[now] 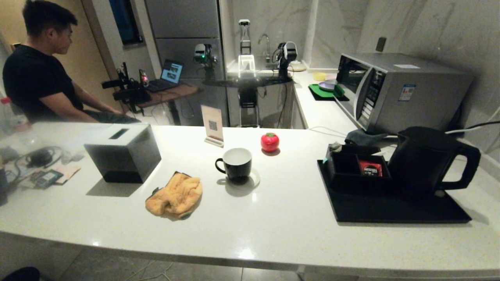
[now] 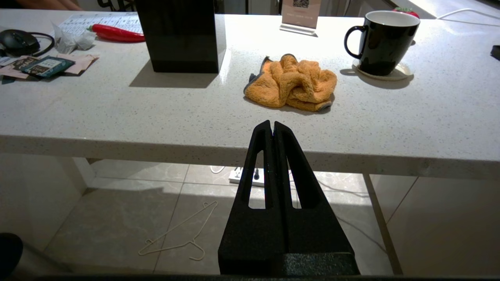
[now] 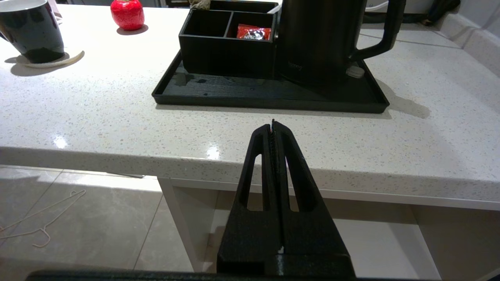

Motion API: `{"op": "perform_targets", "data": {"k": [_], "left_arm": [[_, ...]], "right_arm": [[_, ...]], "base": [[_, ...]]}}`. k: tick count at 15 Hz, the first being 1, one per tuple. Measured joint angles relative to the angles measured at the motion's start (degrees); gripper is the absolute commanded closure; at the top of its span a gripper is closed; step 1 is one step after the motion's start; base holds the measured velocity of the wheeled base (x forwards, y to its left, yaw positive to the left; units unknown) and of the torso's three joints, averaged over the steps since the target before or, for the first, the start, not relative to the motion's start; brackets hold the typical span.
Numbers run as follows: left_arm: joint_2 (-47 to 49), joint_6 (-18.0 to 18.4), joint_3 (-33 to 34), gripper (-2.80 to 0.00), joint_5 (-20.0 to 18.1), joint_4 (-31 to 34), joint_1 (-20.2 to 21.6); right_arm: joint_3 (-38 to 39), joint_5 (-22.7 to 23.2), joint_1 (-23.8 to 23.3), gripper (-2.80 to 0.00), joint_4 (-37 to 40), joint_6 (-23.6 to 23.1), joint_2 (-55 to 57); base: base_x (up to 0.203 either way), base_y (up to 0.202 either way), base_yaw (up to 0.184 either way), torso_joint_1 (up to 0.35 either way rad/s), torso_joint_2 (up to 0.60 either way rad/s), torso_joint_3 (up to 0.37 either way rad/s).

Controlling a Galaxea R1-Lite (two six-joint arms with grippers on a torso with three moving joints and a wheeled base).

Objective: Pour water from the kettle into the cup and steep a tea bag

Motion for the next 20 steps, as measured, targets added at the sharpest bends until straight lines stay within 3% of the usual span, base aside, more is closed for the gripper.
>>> {"op": "perform_targets", "data": {"k": [20], "left_arm": [[0.0,-0.01,0.0,0.0,0.0,0.02,0.0]], "right_arm": [[-0.57,-0.11,0.0,0.0,0.77,-0.38,0.0]], "base": [[0.0,0.0,0.0,0.0,0.0,0.0]]}}
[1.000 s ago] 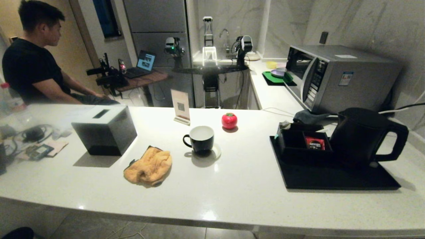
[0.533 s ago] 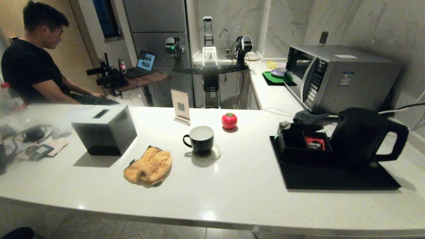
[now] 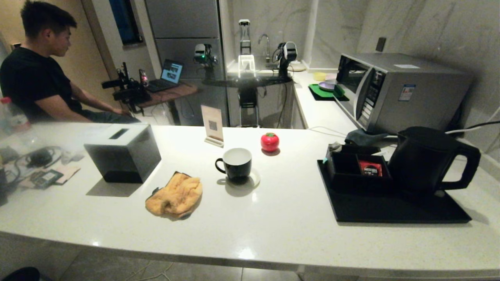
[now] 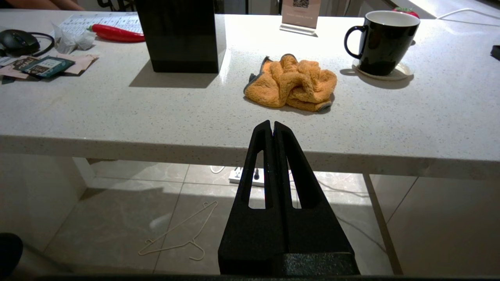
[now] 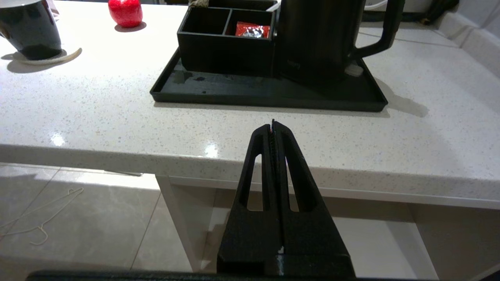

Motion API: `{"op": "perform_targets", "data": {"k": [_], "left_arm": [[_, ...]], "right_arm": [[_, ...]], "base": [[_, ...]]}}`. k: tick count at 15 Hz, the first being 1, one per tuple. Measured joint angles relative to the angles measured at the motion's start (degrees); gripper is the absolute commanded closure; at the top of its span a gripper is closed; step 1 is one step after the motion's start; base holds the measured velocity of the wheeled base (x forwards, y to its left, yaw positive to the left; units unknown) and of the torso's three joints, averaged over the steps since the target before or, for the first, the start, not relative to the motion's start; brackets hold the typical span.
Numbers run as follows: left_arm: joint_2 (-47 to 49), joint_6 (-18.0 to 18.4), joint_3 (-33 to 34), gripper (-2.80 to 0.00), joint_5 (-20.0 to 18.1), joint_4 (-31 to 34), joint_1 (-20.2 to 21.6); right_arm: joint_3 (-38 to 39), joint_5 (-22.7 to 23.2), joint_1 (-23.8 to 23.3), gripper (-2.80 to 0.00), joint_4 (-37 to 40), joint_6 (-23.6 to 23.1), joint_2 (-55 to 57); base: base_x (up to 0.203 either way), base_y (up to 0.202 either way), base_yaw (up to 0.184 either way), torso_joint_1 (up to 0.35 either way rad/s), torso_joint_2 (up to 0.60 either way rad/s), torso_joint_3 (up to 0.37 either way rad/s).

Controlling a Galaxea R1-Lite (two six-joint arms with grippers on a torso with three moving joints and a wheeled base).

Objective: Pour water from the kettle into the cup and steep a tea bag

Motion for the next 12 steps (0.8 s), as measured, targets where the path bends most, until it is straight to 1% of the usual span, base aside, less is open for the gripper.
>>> {"op": "perform_targets", "data": {"k": [4,6,10,12], "left_arm": [[0.0,-0.02,0.0,0.0,0.0,-0.02,0.0],[0.0,0.0,0.0,0.0,0.0,-0.02,0.0],[0.02,0.0,0.0,0.0,0.0,-0.02,0.0],[0.01,-0.02,0.0,0.0,-0.01,0.01,0.0]], "right_arm": [[-6.81,-0.02,0.0,0.0,4.65,0.38,1.03],[-10.39,-0.13,0.0,0.0,5.15,0.46,2.93],[-15.99,-0.21,-0.13,0.0,3.03,1.16,10.47],[-17.44,-0.17,-2.63,0.0,-1.0,3.56,16.06]], "base": [[0.0,0.0,0.0,0.0,0.0,0.0],[0.0,0.0,0.0,0.0,0.0,0.0],[0.0,0.0,0.0,0.0,0.0,0.0],[0.0,0.0,0.0,0.0,0.0,0.0]]}}
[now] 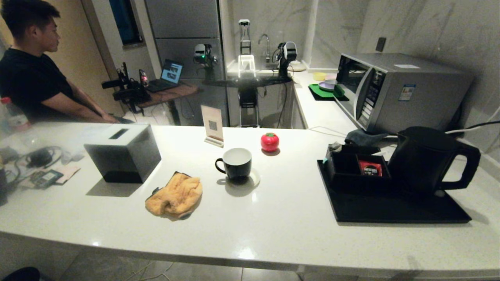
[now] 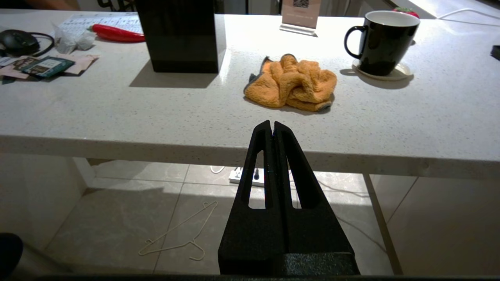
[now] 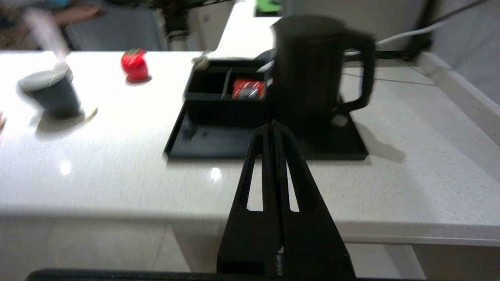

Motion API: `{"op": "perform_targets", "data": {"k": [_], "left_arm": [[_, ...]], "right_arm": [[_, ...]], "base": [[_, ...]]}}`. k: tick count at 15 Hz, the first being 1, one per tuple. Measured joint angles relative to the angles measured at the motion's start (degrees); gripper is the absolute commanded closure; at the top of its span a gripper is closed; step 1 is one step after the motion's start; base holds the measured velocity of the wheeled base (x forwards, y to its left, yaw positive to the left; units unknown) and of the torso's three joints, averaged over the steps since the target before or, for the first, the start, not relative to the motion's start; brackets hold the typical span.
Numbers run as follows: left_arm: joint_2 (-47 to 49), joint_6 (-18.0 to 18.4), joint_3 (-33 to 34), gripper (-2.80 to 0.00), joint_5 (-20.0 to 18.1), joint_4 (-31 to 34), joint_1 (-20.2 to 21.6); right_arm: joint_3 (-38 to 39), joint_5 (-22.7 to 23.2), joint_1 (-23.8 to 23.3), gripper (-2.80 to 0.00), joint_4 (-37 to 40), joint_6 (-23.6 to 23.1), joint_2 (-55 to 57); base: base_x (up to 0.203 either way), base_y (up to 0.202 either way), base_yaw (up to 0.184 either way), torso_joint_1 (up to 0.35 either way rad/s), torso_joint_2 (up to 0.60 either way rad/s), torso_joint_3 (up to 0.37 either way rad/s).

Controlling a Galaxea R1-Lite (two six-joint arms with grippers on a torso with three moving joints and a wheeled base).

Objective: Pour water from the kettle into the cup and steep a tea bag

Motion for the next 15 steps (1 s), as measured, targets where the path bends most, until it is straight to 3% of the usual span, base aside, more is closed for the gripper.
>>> {"op": "perform_targets", "data": {"k": [3,7,15], "left_arm": [[-0.01,0.0,0.0,0.0,0.0,-0.02,0.0],[-0.01,0.02,0.0,0.0,-0.01,-0.02,0.0],[-0.01,0.0,0.02,0.0,-0.01,-0.02,0.0]], "right_arm": [[-0.09,0.89,-7.14,0.0,-7.05,2.47,8.84],[1.67,2.75,-13.96,0.0,-13.97,2.42,20.31],[4.18,5.4,-15.83,0.0,-32.0,2.11,41.91]], "base": [[0.0,0.0,0.0,0.0,0.0,0.0],[0.0,0.0,0.0,0.0,0.0,0.0],[0.0,0.0,0.0,0.0,0.0,0.0]]}}
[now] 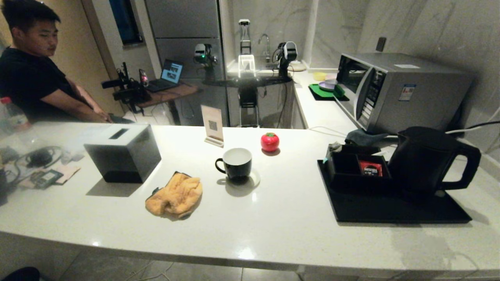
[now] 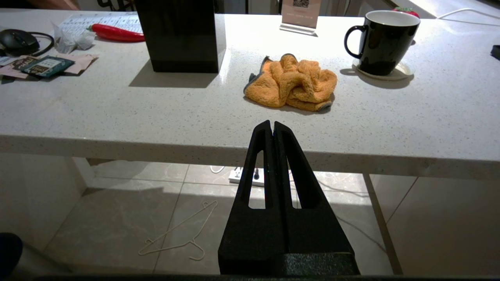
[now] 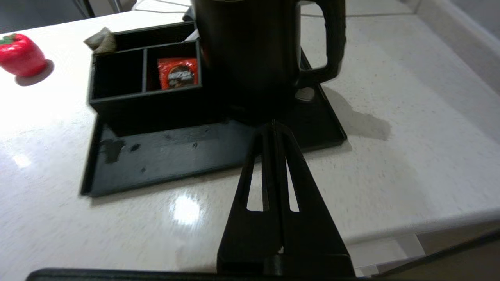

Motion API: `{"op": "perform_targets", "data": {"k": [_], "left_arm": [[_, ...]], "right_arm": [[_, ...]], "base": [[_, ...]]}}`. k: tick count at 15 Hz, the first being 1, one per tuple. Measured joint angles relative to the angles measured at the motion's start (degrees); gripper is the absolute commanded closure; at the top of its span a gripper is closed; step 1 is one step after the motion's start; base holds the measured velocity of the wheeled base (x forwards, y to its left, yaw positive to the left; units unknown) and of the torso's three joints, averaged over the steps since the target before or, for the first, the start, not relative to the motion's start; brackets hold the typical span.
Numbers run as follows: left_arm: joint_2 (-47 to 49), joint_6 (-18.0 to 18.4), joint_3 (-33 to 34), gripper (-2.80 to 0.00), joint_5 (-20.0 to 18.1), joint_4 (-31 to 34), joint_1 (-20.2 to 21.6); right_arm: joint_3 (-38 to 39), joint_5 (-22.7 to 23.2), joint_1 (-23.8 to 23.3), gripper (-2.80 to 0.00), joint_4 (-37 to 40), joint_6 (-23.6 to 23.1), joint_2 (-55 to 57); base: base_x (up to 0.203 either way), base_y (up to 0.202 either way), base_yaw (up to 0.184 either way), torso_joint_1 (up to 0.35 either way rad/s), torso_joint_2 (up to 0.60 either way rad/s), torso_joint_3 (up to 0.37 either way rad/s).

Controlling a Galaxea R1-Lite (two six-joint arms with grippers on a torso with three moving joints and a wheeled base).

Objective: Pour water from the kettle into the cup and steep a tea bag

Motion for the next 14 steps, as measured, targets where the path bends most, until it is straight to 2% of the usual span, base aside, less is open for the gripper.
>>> {"op": "perform_targets", "data": {"k": [3,4,8,11,14], "left_arm": [[0.0,-0.02,0.0,0.0,0.02,0.0,0.0],[0.0,0.0,0.0,0.0,0.0,0.0,0.0],[0.0,0.02,0.0,0.0,0.02,0.0,0.0],[0.0,0.0,0.0,0.0,0.02,0.02,0.0],[0.02,-0.01,0.0,0.0,0.0,0.0,0.0]], "right_arm": [[0.69,-0.13,0.0,0.0,-10.05,-0.16,7.5],[1.04,-0.2,-0.01,-2.8,-12.3,-0.17,9.43],[2.54,-0.56,-1.97,-2.8,-17.46,-0.22,16.62],[3.63,-3.62,-5.1,-2.8,-22.97,-0.17,22.01],[4.41,-4.83,-5.91,-2.8,-27.67,-0.13,27.25]], "base": [[0.0,0.0,0.0,0.0,0.0,0.0],[0.0,0.0,0.0,0.0,0.0,0.0],[0.0,0.0,0.0,0.0,0.0,0.0],[0.0,0.0,0.0,0.0,0.0,0.0],[0.0,0.0,0.0,0.0,0.0,0.0]]}}
